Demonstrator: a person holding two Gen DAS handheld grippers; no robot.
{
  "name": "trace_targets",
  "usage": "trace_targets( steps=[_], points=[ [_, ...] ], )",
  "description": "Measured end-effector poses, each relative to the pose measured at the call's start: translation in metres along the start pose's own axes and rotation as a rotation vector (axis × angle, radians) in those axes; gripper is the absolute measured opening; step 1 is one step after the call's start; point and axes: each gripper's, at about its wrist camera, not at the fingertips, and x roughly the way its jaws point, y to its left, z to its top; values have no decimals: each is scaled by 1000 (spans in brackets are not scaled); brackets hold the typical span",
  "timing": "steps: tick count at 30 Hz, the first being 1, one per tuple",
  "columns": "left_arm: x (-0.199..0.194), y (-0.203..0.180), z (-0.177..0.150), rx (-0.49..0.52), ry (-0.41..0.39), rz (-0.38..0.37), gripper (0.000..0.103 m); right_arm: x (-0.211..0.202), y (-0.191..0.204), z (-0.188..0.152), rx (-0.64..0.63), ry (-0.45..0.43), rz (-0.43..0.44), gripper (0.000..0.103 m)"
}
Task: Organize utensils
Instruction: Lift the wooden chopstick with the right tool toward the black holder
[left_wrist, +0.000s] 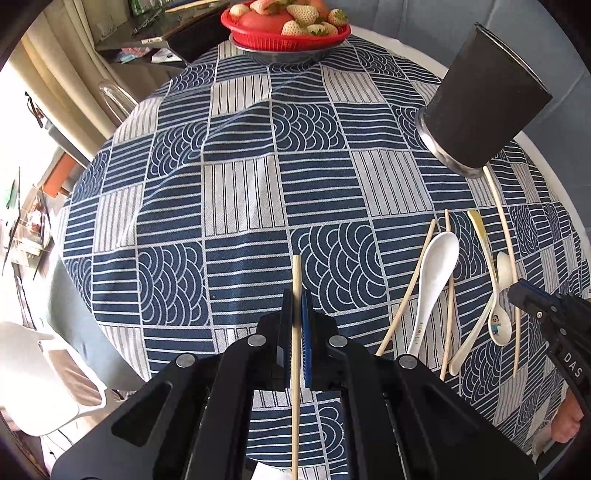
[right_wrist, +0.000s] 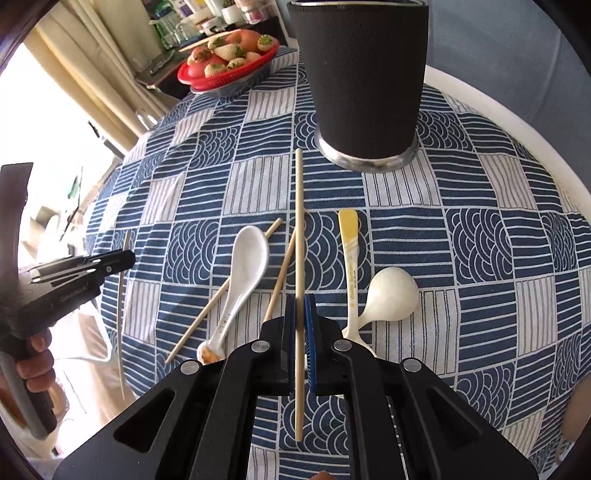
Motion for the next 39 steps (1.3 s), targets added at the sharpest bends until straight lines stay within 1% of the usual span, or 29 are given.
trace_targets(
  steps=[4,8,11,15,18,21,24,30,32,35,39],
  points=[
    [-13,-1,2,13,-28,-4,5,-18,3,4,-4,-49,7,5],
    [-21,-3,8,31,-56,26,5,-38,5,4,-10,-105,7,5],
    [-34,-2,11,43,-79,30,5,-56,3,3,-9,-150,5,5],
    [-54,-5,15,65,-129,59,5,-80,0,3,-5,-219,0,5],
    [-70,-8,18,67,-165,63,5,-97,-3,3,-4,-265,-3,5],
    [-86,-12,20,73,-209,83,5,-114,-7,-1,-8,-307,-5,5],
    [-102,-17,22,73,-241,74,5,-128,-12,-4,-6,-338,-2,5],
    [-134,-33,26,92,-325,88,5,-151,-18,-8,-22,-398,4,5],
    [-143,-38,30,100,-353,103,5,-158,-20,-6,-28,-419,10,5],
    [-155,-46,38,111,-380,103,5,-168,-23,-1,-29,-455,13,5],
    [-167,-54,55,121,-399,120,5,-181,-28,11,-22,-498,29,5]
  ],
)
